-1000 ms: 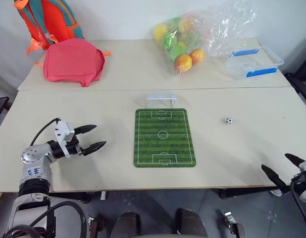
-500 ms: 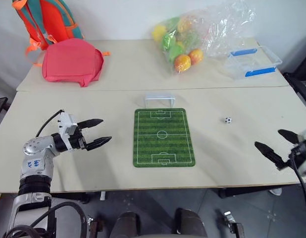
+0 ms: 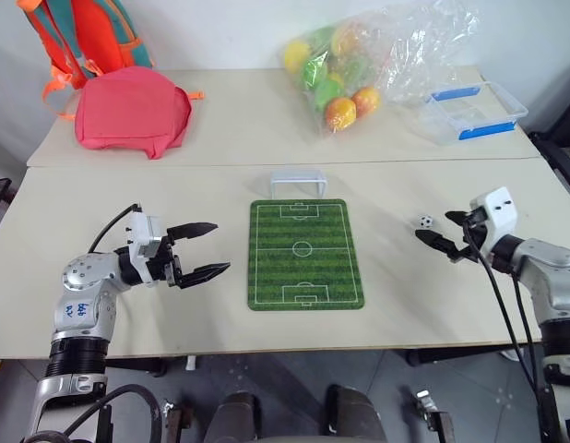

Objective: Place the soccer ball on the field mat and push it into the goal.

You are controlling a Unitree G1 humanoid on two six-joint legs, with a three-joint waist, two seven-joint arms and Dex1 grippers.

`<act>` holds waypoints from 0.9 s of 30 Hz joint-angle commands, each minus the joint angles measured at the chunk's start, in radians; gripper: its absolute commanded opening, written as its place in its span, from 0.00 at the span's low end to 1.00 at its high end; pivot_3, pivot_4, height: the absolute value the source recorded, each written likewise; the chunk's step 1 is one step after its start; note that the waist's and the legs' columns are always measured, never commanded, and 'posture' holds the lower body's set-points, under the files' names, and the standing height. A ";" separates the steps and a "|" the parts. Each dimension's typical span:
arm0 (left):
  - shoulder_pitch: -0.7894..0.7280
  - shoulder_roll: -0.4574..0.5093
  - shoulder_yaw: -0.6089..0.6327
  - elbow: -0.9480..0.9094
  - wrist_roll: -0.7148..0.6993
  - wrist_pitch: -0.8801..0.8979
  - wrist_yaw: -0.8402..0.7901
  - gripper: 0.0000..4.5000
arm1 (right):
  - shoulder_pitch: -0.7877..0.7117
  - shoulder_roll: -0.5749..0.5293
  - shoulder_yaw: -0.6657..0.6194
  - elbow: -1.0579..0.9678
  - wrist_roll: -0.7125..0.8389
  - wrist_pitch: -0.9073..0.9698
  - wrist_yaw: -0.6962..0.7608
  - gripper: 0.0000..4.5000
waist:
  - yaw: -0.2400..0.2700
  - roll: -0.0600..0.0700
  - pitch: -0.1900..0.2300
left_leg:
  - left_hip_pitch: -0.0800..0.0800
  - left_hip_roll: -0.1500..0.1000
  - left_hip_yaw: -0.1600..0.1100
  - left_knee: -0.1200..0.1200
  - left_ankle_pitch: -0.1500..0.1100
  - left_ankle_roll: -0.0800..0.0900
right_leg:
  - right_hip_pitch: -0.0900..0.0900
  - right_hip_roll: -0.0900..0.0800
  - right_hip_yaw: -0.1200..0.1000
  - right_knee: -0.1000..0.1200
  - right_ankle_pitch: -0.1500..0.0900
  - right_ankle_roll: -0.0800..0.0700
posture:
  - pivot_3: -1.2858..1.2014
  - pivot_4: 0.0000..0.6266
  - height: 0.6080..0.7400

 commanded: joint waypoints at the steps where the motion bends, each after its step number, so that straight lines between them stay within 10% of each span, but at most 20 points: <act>1: 0.025 0.015 0.023 -0.052 -0.026 0.007 0.019 1.00 | -0.075 0.022 0.011 0.127 -0.038 -0.083 0.017 1.00 | -0.002 0.000 0.000 | 0.000 0.000 0.000 0.000 0.000 0.000 | 0.000 0.000 0.000 0.000 0.000 0.000 | 0.52 0.24 1.00; 7: 0.042 0.012 0.025 -0.075 -0.025 0.007 0.042 1.00 | -0.175 0.061 0.028 0.328 -0.089 -0.151 0.020 0.91 | -0.009 0.000 0.000 | 0.000 0.000 0.000 0.002 0.000 0.000 | 0.000 0.000 0.000 0.001 0.000 0.000 | 0.52 0.24 1.00; 17: 0.026 0.016 0.029 -0.046 -0.020 -0.014 0.050 1.00 | -0.145 0.047 -0.001 0.255 -0.071 -0.152 0.041 0.20 | -0.020 0.000 0.000 | 0.000 0.000 0.000 0.002 0.000 0.000 | 0.000 0.000 0.000 0.002 0.000 0.000 | 0.52 0.24 1.00; 27: -0.044 0.004 -0.016 0.100 0.006 -0.108 -0.036 1.00 | -0.073 0.071 0.152 -0.457 -0.009 0.163 0.111 0.19 | -0.022 0.000 0.000 | 0.001 0.001 0.000 0.002 0.000 0.000 | -0.001 0.001 0.001 0.002 0.000 0.000 | 0.52 0.24 1.00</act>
